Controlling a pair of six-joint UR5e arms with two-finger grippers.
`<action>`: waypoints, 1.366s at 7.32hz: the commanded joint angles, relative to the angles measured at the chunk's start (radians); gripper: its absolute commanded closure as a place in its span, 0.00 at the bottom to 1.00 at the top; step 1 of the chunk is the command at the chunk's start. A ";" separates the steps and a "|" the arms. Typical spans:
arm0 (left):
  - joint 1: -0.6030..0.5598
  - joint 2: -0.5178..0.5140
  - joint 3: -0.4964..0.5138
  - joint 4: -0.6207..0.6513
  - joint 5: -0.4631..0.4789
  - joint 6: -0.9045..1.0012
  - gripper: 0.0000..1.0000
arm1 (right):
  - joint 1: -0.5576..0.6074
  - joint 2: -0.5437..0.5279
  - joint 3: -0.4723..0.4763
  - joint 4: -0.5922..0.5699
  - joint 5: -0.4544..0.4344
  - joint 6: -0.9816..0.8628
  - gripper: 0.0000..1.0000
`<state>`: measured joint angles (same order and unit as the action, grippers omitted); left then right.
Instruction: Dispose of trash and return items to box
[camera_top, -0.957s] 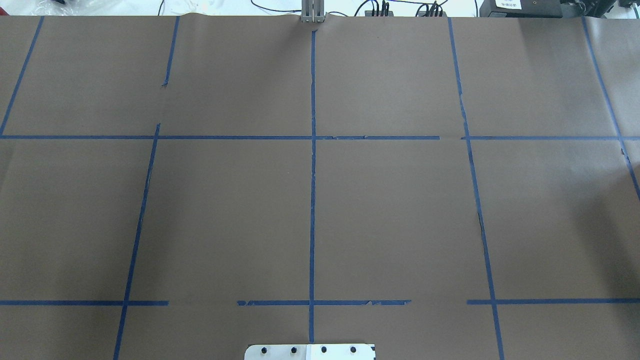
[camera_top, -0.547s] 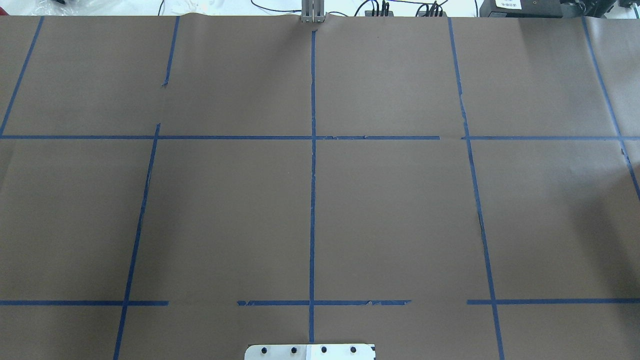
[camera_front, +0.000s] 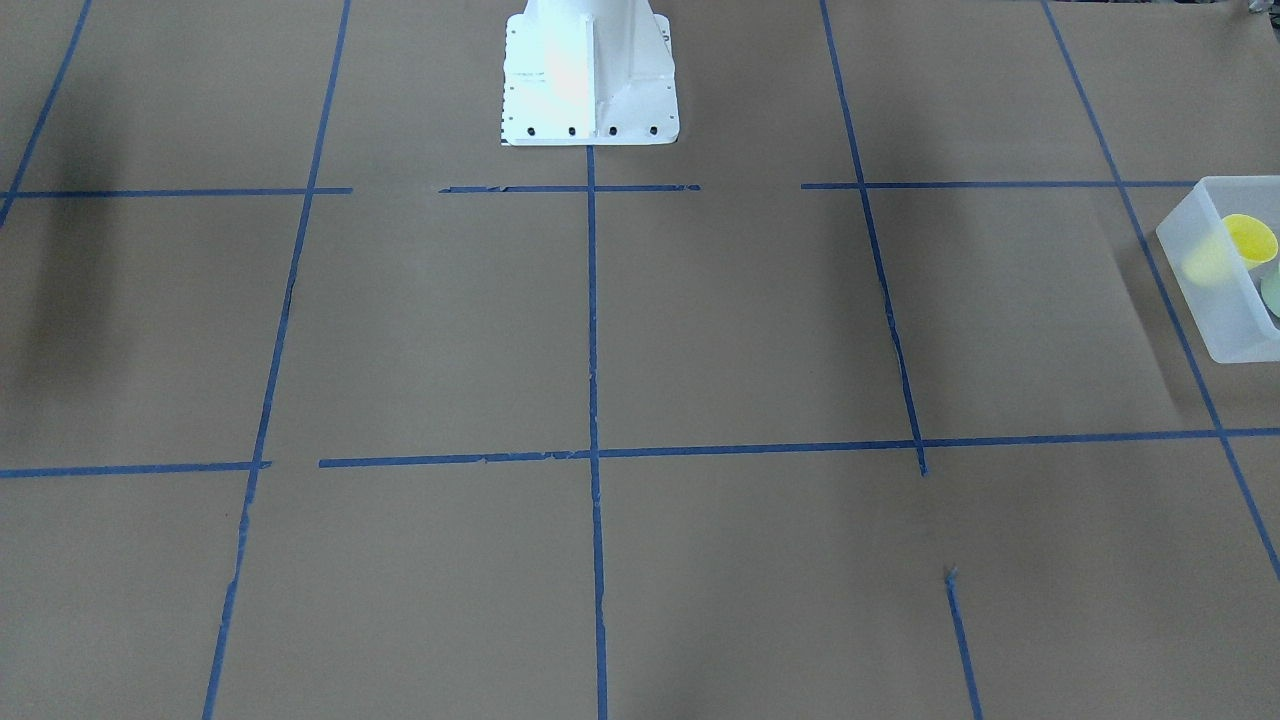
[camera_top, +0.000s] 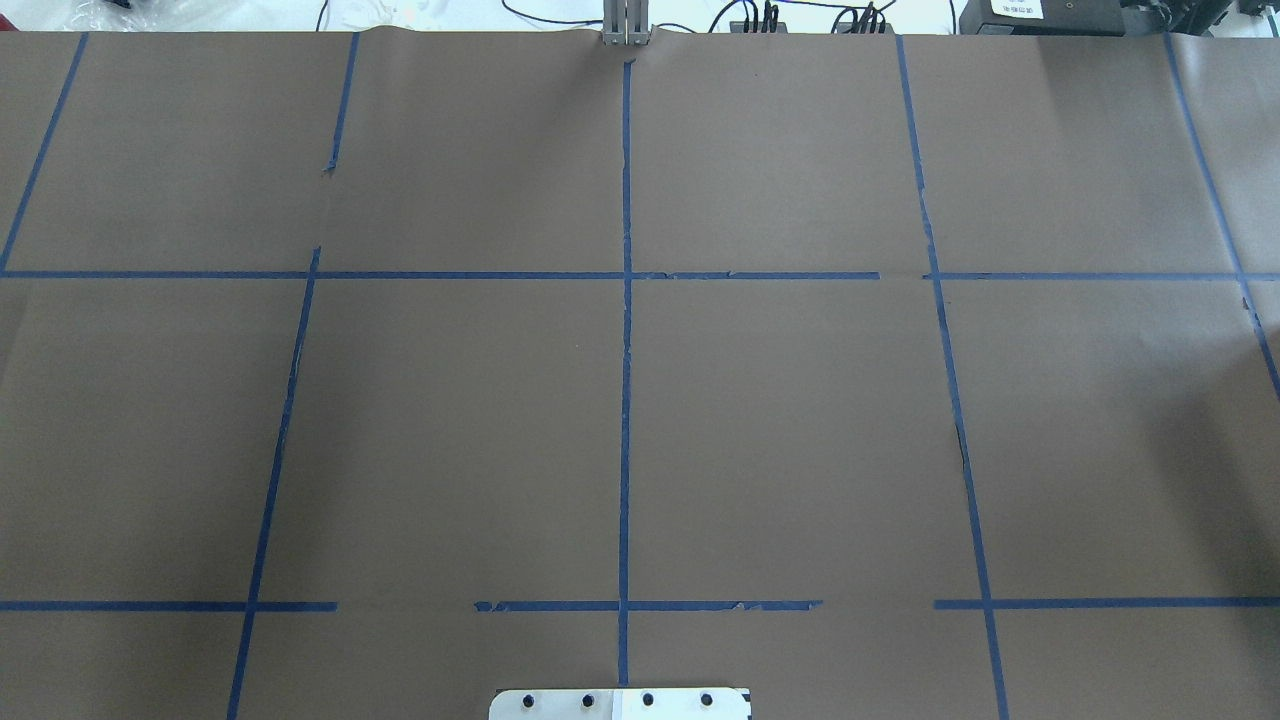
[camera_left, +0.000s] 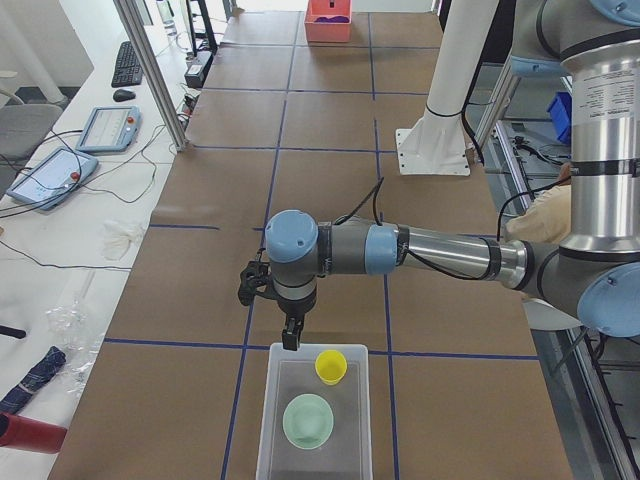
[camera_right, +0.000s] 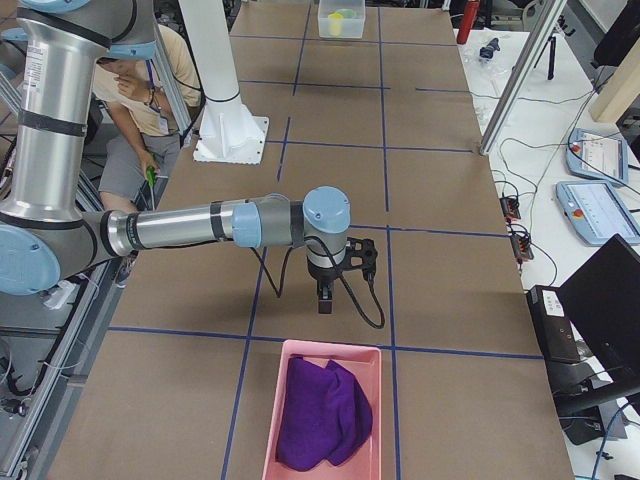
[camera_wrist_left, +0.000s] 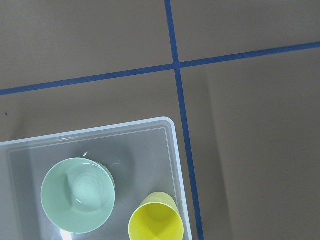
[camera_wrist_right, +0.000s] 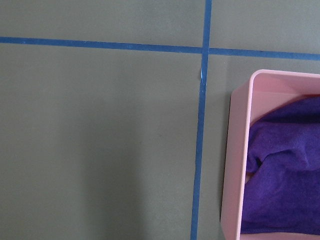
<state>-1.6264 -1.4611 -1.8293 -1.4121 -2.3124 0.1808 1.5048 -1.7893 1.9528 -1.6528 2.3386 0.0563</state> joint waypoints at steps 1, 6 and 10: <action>-0.001 -0.002 -0.004 -0.001 -0.004 0.000 0.00 | 0.000 0.002 0.006 -0.001 0.001 -0.003 0.00; -0.001 -0.018 -0.018 -0.004 -0.005 0.000 0.00 | 0.000 -0.045 0.006 0.001 -0.036 -0.003 0.00; -0.001 -0.019 -0.021 -0.038 -0.005 0.000 0.00 | 0.000 -0.047 0.008 0.002 -0.056 0.000 0.00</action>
<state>-1.6275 -1.4792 -1.8499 -1.4468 -2.3178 0.1810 1.5049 -1.8352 1.9616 -1.6507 2.2853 0.0553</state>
